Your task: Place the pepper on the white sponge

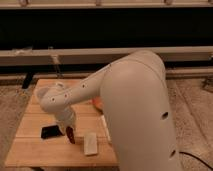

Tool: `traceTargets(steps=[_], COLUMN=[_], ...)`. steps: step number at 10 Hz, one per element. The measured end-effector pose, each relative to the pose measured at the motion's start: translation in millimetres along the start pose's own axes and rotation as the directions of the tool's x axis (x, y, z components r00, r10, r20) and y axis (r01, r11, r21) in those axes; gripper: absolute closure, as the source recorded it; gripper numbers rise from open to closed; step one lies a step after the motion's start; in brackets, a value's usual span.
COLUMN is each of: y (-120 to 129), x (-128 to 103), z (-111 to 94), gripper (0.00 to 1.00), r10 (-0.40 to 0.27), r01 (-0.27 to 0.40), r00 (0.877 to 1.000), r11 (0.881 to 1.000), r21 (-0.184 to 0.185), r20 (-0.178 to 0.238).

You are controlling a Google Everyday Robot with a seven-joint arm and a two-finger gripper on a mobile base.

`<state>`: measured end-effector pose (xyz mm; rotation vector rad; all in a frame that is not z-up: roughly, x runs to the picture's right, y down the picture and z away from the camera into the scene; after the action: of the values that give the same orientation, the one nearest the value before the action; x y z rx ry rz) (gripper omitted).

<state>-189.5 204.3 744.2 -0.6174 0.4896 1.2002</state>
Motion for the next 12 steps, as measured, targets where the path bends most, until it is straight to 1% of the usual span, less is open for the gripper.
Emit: traceTargets(steps=[1,5,9,12], y=[0.4,-14.7,-30.7,-44.9], x=[2.1,16.0,33.4,47.3], z=[-1.1,-1.2,4.5,8.4], gripper=[1.0,1.0,1.0,1.0], r10=[0.002,0.034,0.07,0.11], r01=[-0.002,-0.034,-0.07,-0.11], r00=[1.0,0.999,0.996,0.991], r11=[1.0,0.999,0.998,0.994], r21=[-0.002,-0.003,0.001,0.004], r20=[-0.001,-0.017,-0.049,-0.07])
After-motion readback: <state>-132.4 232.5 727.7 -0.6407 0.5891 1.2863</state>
